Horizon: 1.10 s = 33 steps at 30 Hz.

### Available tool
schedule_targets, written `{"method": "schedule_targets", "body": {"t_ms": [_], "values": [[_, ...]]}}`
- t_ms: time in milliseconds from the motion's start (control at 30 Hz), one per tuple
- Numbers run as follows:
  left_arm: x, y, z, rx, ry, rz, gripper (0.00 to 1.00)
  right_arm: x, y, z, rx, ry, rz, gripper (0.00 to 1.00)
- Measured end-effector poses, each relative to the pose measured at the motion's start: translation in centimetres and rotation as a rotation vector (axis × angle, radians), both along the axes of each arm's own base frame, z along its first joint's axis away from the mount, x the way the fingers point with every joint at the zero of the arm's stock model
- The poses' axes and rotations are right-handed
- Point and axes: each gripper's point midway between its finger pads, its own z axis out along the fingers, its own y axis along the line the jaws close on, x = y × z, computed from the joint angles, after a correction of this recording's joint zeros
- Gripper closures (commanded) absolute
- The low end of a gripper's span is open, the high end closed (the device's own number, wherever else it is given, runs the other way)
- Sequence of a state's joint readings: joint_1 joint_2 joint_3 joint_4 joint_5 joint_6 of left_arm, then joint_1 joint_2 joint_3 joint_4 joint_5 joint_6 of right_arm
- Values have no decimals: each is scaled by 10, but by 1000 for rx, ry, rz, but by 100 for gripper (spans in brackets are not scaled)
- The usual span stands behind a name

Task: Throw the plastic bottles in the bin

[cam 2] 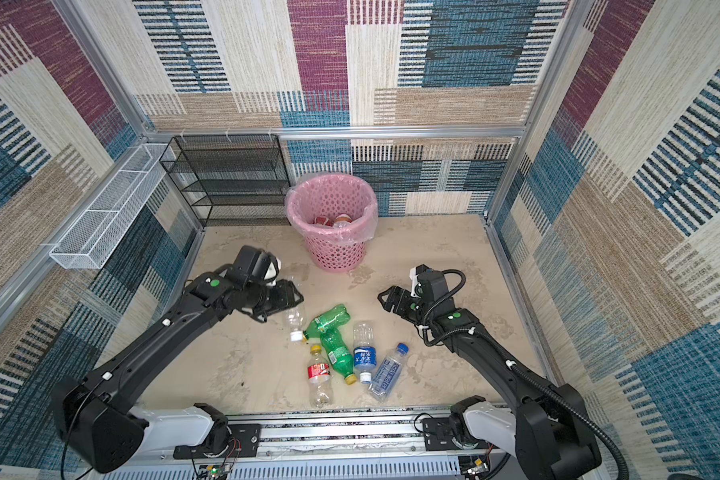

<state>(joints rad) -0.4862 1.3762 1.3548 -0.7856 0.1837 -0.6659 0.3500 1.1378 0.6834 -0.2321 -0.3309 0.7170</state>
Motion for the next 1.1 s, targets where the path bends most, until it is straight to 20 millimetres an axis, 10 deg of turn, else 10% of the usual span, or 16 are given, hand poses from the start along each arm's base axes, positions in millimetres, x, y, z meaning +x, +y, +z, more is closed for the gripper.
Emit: {"method": "schedule_targets", "body": {"t_ms": [267,467,800,1100], "values": [[149,-38,257,-247,-658,23,16,7,-1,43,19,-80,-16,13],[153,-25,323,-330,-831,44,14,-1,-9,48,16,-85,-36,12],[67,13,249,-265,-704,61,18,-13,-16,26,-3,-35,-58,13],[21,31,75,-176,-384,86,19,-32,-23,6,-9,32,-69,14]]}}
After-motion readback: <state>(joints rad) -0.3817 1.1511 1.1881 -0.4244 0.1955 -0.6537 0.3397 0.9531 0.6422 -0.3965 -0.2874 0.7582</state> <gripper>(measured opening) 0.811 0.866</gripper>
